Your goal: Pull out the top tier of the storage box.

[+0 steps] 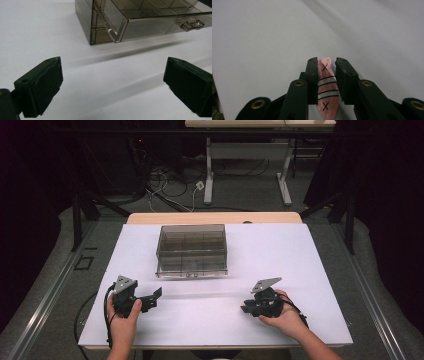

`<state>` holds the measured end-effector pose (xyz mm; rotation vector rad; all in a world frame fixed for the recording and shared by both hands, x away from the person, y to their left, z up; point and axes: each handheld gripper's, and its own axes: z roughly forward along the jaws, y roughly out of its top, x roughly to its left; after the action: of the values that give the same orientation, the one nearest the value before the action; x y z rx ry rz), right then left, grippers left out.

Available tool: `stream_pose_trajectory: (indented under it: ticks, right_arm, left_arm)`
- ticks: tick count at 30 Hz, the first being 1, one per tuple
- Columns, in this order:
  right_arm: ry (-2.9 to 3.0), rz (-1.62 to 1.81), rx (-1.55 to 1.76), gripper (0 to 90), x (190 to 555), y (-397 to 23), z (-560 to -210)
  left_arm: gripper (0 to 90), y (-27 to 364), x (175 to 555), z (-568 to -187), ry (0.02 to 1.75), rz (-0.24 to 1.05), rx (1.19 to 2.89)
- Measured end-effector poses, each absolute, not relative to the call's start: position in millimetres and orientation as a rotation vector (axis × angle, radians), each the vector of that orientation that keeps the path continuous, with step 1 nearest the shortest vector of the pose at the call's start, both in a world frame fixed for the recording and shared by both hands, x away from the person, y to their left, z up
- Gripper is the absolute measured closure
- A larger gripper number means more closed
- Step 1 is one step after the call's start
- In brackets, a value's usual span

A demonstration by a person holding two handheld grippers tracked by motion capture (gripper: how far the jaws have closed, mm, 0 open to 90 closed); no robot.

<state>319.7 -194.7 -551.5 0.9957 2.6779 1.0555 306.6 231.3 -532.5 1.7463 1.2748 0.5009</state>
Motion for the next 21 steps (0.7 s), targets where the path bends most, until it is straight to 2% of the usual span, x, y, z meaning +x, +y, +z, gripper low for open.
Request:
stream_pose_trajectory:
  ticks: [11, 16, 21]
  right_arm:
    - [2.678, 1.031, 0.953, 73.7, 316.0, -191.6, -550.5]
    - [2.677, 1.025, 0.933, 80.0, 314.1, -190.3, -548.3]
    - [2.677, 1.032, 0.937, 80.3, 313.9, -190.1, -548.1]
  left_arm:
    - [2.5, 231.3, 306.6, -532.5, 1.274, 0.5, 1.747]
    - [2.5, 231.6, 306.6, -532.6, 1.274, 0.502, 1.746]
    - [2.5, 231.5, 306.5, -532.4, 1.273, 0.503, 1.746]
